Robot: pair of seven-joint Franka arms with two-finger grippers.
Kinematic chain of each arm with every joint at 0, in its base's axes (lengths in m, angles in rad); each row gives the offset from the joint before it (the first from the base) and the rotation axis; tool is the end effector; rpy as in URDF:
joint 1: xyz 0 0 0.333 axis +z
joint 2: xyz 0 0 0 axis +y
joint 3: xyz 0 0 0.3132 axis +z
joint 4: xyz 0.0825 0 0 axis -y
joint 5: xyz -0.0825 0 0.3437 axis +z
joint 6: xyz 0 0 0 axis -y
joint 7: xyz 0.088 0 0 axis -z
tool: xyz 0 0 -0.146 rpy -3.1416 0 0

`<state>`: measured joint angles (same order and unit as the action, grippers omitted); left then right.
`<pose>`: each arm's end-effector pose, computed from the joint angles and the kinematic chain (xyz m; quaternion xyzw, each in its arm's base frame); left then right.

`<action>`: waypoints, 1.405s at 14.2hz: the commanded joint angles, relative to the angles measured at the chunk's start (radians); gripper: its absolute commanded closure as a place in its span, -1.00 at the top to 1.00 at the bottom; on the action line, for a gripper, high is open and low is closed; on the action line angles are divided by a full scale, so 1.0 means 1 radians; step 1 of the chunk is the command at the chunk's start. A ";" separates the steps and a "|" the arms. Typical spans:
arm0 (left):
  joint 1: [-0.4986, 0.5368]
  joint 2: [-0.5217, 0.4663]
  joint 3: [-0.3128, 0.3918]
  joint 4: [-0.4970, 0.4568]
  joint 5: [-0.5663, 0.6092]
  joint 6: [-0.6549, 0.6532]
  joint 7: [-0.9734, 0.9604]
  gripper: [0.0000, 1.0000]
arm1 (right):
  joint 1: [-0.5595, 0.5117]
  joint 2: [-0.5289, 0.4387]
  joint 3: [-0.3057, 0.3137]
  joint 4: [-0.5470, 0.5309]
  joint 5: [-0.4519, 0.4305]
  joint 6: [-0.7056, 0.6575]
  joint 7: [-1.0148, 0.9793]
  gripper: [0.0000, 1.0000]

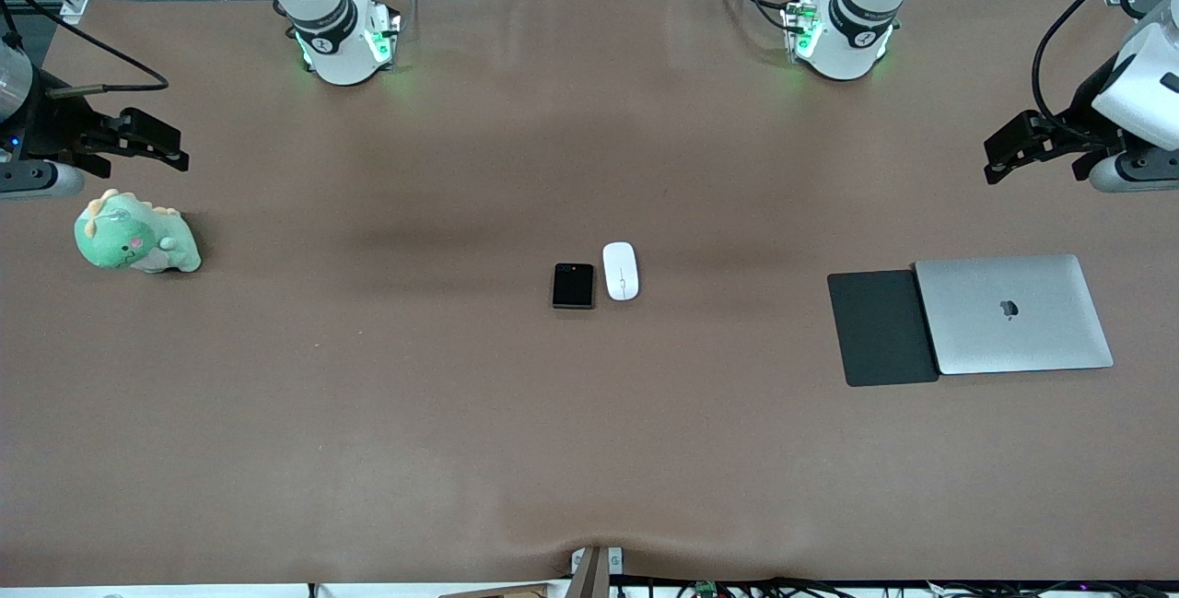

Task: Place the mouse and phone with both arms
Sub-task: 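Move the left gripper from rest toward the white mouse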

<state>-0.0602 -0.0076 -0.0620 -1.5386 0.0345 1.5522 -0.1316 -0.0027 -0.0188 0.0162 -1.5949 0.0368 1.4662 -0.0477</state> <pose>0.5081 -0.0574 0.5989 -0.9998 -0.0052 -0.0127 0.0160 0.4921 0.0124 0.5737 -0.9978 -0.0314 0.0546 0.0192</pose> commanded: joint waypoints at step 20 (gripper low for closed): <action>-0.041 0.092 -0.048 0.009 -0.007 0.065 -0.091 1.00 | -0.003 -0.018 0.005 -0.019 -0.014 0.005 -0.009 1.00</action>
<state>-0.1044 0.0742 -0.1032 -1.5397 0.0344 1.6020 -0.2044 -0.0027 -0.0188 0.0162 -1.5950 0.0368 1.4662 -0.0477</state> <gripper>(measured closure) 0.000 0.000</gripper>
